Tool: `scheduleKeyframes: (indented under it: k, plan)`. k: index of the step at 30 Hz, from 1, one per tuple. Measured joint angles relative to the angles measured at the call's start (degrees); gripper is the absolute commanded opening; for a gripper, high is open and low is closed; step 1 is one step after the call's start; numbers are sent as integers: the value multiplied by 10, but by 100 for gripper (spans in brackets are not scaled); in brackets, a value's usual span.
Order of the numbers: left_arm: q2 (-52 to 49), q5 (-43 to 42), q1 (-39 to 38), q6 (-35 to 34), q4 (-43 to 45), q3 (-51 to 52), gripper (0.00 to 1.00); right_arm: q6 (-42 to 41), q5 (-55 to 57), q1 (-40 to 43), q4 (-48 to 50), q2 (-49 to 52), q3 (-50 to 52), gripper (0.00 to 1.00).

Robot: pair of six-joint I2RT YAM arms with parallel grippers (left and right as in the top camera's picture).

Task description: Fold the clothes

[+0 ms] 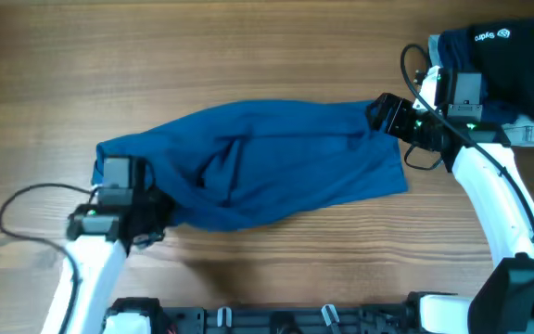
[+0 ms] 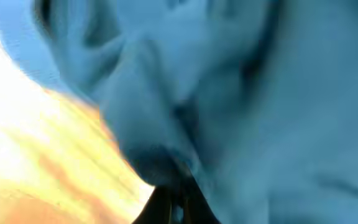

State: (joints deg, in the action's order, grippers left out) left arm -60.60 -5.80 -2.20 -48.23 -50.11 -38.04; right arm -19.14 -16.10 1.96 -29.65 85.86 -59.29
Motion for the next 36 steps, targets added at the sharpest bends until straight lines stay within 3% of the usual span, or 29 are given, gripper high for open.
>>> scheduleKeyframes:
  k: [3, 6, 14, 18, 21, 23, 29, 33, 34, 35, 36]
  plan:
    - [101, -3, 0, 4, -119, -61, 4, 0, 0, 0, 3, 0, 0, 99]
    - [181, -25, 0, 6, -176, -79, 4, 0, 0, 0, 5, 0, 0, 99]
    - [216, -110, 0, 6, -314, -112, 4, 0, 0, 0, 3, 0, 0, 99]
    - [216, -80, 0, 7, -317, -219, 4, 0, 0, 0, 3, 0, 0, 100]
    - [214, -24, 0, 17, -285, -231, 4, 0, 0, 0, 3, 0, 0, 100]
    - [183, 24, 0, 40, -251, -231, 4, 0, 0, 0, 1, 0, 0, 99]
    - [0, 63, -2, 117, -135, -231, 4, 0, 0, 0, -13, 0, 0, 99]
    - [-205, 80, -46, 148, -38, -232, 6, 0, 0, 0, -13, 0, 0, 99]
    - [-244, 84, -54, 150, -25, -232, 12, 0, 0, 0, -12, 0, 0, 99]
    - [-288, 91, -60, 152, -5, -232, 27, 0, 0, 0, -14, 0, 0, 99]
    - [-321, 95, -62, 153, 6, -232, 35, 0, 0, 0, -16, 0, 0, 99]
